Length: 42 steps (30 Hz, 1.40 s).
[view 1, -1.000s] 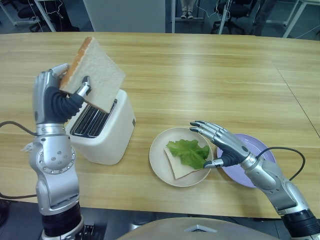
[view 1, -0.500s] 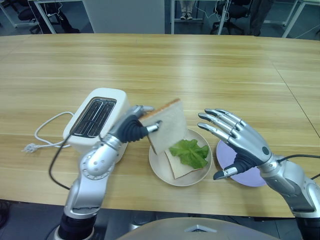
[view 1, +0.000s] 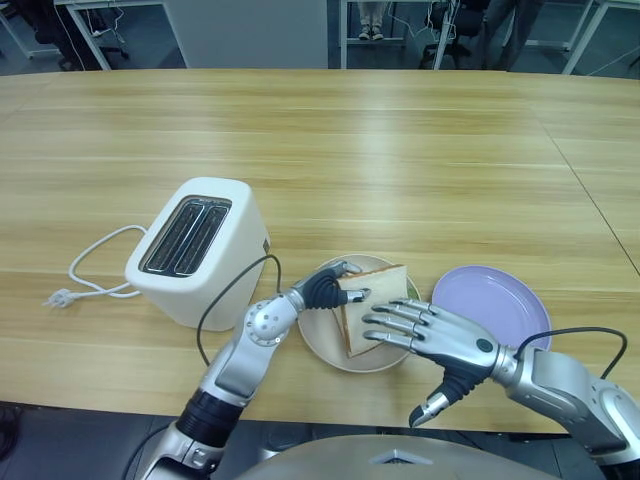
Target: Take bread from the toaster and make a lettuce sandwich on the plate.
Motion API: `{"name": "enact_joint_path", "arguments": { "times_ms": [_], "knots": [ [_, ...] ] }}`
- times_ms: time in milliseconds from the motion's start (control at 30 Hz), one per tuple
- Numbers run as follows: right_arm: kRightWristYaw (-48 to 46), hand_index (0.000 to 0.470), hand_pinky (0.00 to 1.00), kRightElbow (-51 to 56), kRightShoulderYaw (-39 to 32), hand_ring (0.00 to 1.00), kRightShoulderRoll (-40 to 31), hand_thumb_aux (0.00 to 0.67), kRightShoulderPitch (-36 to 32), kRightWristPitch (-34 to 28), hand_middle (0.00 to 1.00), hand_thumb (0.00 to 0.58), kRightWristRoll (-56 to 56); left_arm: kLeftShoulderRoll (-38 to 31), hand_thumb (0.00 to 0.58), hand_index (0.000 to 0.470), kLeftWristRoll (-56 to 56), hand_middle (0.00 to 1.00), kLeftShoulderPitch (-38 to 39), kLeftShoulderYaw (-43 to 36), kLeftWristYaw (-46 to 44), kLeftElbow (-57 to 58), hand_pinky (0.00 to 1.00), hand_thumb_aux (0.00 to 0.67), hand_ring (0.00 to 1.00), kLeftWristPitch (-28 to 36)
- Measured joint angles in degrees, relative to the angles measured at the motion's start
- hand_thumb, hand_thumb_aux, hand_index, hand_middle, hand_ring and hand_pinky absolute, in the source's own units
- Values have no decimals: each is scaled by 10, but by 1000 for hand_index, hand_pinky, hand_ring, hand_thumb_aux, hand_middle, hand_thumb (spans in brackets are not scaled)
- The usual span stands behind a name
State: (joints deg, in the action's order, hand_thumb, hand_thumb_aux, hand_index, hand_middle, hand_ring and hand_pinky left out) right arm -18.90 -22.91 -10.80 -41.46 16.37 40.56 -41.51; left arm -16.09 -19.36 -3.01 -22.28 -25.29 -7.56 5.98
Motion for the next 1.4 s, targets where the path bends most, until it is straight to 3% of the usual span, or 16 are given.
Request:
{"name": "enact_joint_path", "arguments": {
  "times_ms": [400,767,1033,1067,1100,1133,1200,1233,1267,1400],
  "knots": [
    [-51,0,0,5,-31,0,-2,0,-14,-52,0,0,-22,1,580,460,-34,1000,0,-17,53,77,1000,670,1000,-35],
    [-79,0,0,26,-53,0,18,0,-78,-97,0,0,-26,-7,580,460,-75,1000,-12,-23,91,109,1000,670,1000,-57],
    [-148,0,0,68,-89,0,18,0,-132,-130,0,0,6,-24,580,460,-132,1000,-26,-39,125,124,1000,670,1000,-70],
    [-156,0,0,70,-93,0,18,0,-139,-134,0,0,10,-28,580,460,-141,776,-28,-42,130,126,776,670,776,-72],
    [-168,0,0,75,-100,0,18,0,-148,-139,0,0,16,-31,542,343,-153,278,-31,-44,137,128,278,499,278,-75],
    [-179,0,0,79,-107,0,18,0,-157,-142,0,0,20,-36,470,260,-164,35,-33,-47,141,129,35,378,35,-79],
    [-198,0,0,82,-115,0,18,0,-170,-150,0,0,26,-48,458,249,-185,0,-40,-50,151,128,0,363,0,-85],
    [-207,0,0,86,-119,0,18,0,-177,-155,0,0,29,-55,379,189,-197,0,-43,-51,154,127,0,276,0,-89],
    [-216,0,0,88,-123,0,18,0,-184,-159,0,0,33,-60,0,0,-207,0,-45,-52,158,122,0,0,0,-92],
    [-248,0,0,90,-134,0,19,0,-201,-182,0,0,47,-82,0,0,-261,0,-54,-44,188,86,0,0,0,-91]
  ]
}}
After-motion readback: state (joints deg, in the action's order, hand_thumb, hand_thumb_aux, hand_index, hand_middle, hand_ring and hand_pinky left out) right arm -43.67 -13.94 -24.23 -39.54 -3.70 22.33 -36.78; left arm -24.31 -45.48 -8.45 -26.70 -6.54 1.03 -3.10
